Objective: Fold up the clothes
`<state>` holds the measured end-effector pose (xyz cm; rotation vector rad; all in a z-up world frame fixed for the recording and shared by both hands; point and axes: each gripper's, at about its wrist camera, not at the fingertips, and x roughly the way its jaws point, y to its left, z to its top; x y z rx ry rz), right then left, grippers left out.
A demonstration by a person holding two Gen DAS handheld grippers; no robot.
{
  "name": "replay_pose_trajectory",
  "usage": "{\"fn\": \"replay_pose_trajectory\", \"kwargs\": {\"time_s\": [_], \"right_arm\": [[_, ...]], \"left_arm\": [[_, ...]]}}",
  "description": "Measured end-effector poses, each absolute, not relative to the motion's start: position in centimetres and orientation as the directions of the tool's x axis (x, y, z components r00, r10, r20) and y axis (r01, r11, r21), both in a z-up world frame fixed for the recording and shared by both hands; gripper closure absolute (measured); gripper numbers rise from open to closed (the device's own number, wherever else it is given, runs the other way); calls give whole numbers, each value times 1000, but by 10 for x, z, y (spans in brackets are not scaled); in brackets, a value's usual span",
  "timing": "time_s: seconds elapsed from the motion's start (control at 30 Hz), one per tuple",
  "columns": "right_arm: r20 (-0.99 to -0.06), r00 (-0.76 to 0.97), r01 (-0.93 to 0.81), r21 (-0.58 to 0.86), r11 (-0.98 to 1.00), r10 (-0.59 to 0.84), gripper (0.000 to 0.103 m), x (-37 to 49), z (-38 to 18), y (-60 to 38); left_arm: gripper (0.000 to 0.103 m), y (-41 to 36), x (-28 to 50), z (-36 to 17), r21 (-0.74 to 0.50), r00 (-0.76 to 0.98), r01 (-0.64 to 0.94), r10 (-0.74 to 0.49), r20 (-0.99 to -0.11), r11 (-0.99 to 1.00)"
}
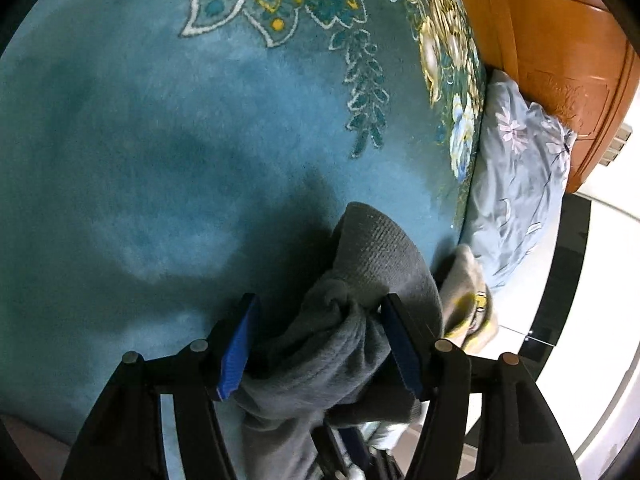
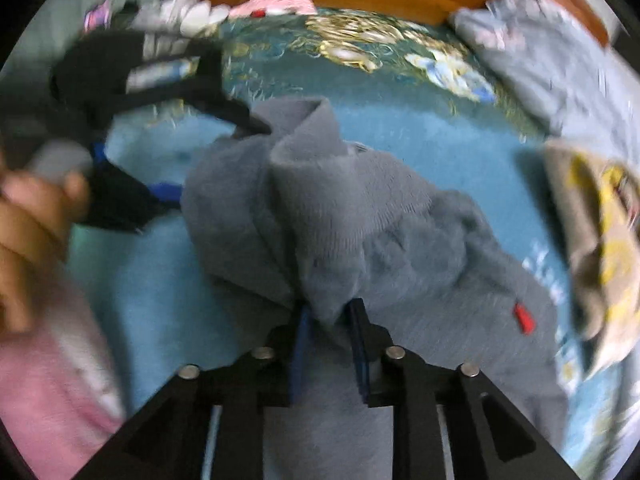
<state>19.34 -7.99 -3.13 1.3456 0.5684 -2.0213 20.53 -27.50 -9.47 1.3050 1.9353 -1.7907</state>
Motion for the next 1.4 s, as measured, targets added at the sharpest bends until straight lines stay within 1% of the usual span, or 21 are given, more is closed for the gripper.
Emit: {"fn": "replay_pose_trajectory", "kwargs": {"time_s": [0.03, 0.13, 0.27, 0.3, 0.33, 0.37, 0.47, 0.53, 0.67, 0.7, 0.73, 0.77, 0.87, 0.97, 1.03, 1.13, 1.2, 1.27, 1.33, 1.37, 1.4], "right_arm": [[-922, -246, 699, 45, -714, -299, 69, 188, -26, -72], [-908, -215, 642, 146, -753, -360, 68, 165, -10, -49], [-854, -279, 468, 278, -839, -439, 68, 108, 12, -13], [-842, -291, 417, 315, -853, -454, 66, 90, 14, -8], [-836, -293, 362, 353, -863, -464, 60, 72, 13, -5], [-848, -250, 297, 392, -871, -467, 55, 55, 4, -6], [-857, -51, 94, 507, -857, -513, 55, 23, -41, -13], [-849, 35, 8, 528, -849, -528, 55, 20, -64, -21], [-868, 63, 8, 493, -870, -492, 53, 31, -79, -36], [-877, 59, 12, 478, -878, -477, 58, 32, -79, -37], [-885, 56, 16, 463, -886, -461, 80, 32, -78, -38], [-893, 52, 20, 447, -894, -446, 92, 33, -77, -39], [-914, 8, 57, 406, -912, -406, 95, 23, -59, -39], [-915, -207, 130, 324, -937, -345, 98, -4, -11, -38], [-881, -378, 192, 228, -955, -286, 103, -24, 21, -42], [-880, -406, 201, 176, -964, -246, 103, -51, 23, -48], [-908, -323, 169, 223, -960, -268, 102, -65, 3, -44], [-915, -218, 151, 310, -939, -338, 100, -67, -16, -40], [-930, -167, 149, 304, -941, -327, 99, -63, -33, -40], [-937, -146, 150, 298, -943, -319, 97, -60, -41, -40], [-945, -140, 152, 276, -949, -297, 87, -58, -47, -41]], "left_arm": [[40, -275, 204, -94, -696, -581, 704, 448, -679, -143], [49, -274, 201, -92, -673, -554, 711, 429, -714, -203], [52, -274, 199, -96, -659, -539, 721, 427, -727, -213], [52, -274, 198, -96, -660, -539, 721, 427, -726, -212], [52, -274, 197, -96, -660, -539, 721, 428, -725, -211], [52, -274, 196, -97, -661, -540, 721, 428, -725, -209], [51, -275, 196, -97, -663, -542, 720, 431, -722, -204], [51, -274, 195, -97, -664, -543, 720, 431, -721, -203], [51, -272, 190, -98, -666, -544, 716, 433, -719, -207], [51, -272, 190, -97, -669, -545, 714, 434, -717, -208], [52, -272, 189, -97, -672, -547, 710, 436, -715, -210], [52, -271, 188, -97, -678, -552, 704, 439, -709, -209], [52, -270, 185, -97, -707, -576, 679, 453, -681, -198], [52, -268, 181, -96, -722, -582, 661, 470, -664, -202], [52, -267, 178, -98, -728, -582, 656, 479, -657, -200], [51, -268, 177, -100, -751, -603, 638, 497, -624, -169], [51, -269, 178, -99, -750, -603, 638, 494, -627, -174], [51, -269, 177, -100, -748, -598, 640, 497, -628, -176], [51, -268, 177, -102, -744, -592, 645, 503, -630, -174], [51, -267, 177, -103, -745, -590, 645, 509, -627, -170], [51, -267, 177, -103, -745, -587, 645, 514, -625, -169]]}}
